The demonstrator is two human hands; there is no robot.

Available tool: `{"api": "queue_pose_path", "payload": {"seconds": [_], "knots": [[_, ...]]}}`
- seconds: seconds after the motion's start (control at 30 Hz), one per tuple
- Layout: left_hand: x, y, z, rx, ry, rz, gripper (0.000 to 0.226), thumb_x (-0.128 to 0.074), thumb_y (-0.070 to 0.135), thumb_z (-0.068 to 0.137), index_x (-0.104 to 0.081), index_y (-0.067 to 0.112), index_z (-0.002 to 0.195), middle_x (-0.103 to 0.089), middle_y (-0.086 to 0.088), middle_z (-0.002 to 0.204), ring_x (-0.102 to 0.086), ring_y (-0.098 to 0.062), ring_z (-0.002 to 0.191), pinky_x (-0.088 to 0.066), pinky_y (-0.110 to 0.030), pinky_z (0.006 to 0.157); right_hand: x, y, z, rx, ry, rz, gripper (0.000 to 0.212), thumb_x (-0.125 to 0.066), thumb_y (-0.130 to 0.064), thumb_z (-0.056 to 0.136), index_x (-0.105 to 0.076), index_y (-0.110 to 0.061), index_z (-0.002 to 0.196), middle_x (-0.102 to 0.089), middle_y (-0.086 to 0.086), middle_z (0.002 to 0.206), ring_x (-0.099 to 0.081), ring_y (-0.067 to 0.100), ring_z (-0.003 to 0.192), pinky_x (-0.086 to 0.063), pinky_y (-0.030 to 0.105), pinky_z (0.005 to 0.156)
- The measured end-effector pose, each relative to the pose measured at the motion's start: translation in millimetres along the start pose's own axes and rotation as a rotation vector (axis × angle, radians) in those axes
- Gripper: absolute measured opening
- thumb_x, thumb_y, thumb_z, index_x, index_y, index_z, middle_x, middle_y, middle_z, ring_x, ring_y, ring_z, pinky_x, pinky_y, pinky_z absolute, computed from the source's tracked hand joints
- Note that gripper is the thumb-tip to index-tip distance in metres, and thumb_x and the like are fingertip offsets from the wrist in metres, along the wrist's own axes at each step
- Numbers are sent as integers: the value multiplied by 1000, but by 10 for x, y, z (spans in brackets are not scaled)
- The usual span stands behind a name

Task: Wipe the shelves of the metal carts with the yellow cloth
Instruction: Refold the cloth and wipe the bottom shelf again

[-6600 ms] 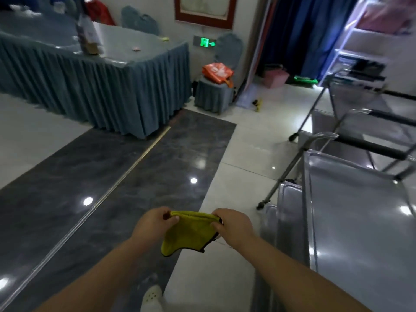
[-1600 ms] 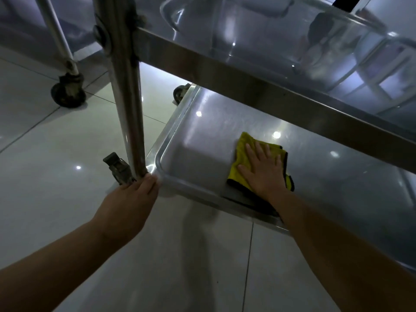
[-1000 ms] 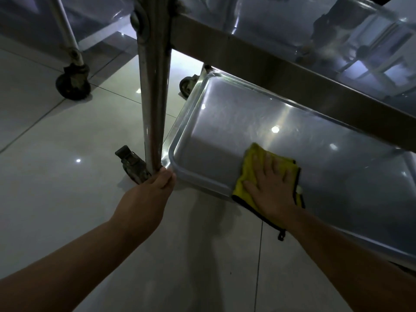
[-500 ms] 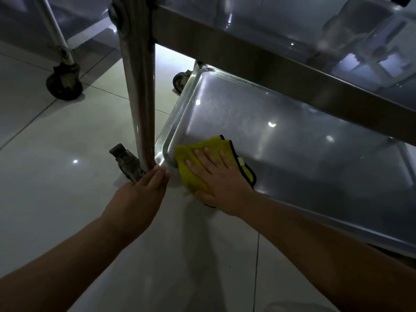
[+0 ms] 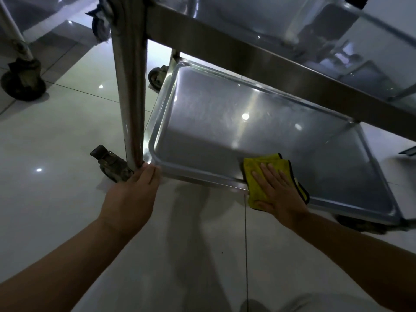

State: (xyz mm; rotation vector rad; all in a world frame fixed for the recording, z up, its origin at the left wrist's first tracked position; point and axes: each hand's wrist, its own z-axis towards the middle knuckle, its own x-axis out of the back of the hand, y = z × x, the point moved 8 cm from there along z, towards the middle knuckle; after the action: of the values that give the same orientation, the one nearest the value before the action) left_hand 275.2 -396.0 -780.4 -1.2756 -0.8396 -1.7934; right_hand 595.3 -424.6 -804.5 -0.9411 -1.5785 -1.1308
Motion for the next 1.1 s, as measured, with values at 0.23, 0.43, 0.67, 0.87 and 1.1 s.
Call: {"api": "queue_pose_path", "payload": {"seconds": [0.23, 0.43, 0.67, 0.87, 1.1], "knots": [[-10, -23, -27, 11, -11, -21, 61, -82, -6, 45, -70, -4, 104, -69, -20, 103, -70, -34, 71, -46, -29, 36, 309, -889, 564, 229, 44, 33, 104, -69, -55, 76, -6, -20, 152, -16, 19, 156, -17, 40, 143, -22, 56, 110], [13, -59, -55, -29, 108, -102, 38, -56, 0, 69, -72, 1, 103, -70, -15, 107, -71, -28, 73, -47, -29, 37, 551, -1784, 1226, 299, 135, 0, 101, -77, -48, 71, -24, -19, 151, -26, 18, 155, -25, 38, 142, -21, 53, 112], [17, -64, -61, -25, 34, -46, 57, -66, -4, 51, -70, -2, 107, -69, -17, 108, -71, -30, 81, -43, -28, 33, 469, -1685, 1223, 334, 85, 33, 98, -73, -43, 79, -14, -18, 153, -12, 13, 160, -10, 32, 147, -8, 48, 118], [16, 58, -68, 25, -102, 57, 69, -80, -7, 40, -69, -3, 108, -67, -20, 109, -68, -30, 64, -37, -22, 32, 271, -1023, 753, 369, 120, -55, 106, -78, -52, 68, -22, -14, 149, -31, 17, 153, -31, 35, 140, -20, 49, 114], [31, 235, 64, 198, -189, 162, 47, -70, -9, 58, -66, -6, 105, -65, -26, 102, -67, -40, 81, -54, -45, 57, 42, -21, 39, 308, 111, -9, 107, -85, -41, 64, -25, -12, 148, -37, 18, 150, -32, 35, 139, -21, 47, 108]]}}
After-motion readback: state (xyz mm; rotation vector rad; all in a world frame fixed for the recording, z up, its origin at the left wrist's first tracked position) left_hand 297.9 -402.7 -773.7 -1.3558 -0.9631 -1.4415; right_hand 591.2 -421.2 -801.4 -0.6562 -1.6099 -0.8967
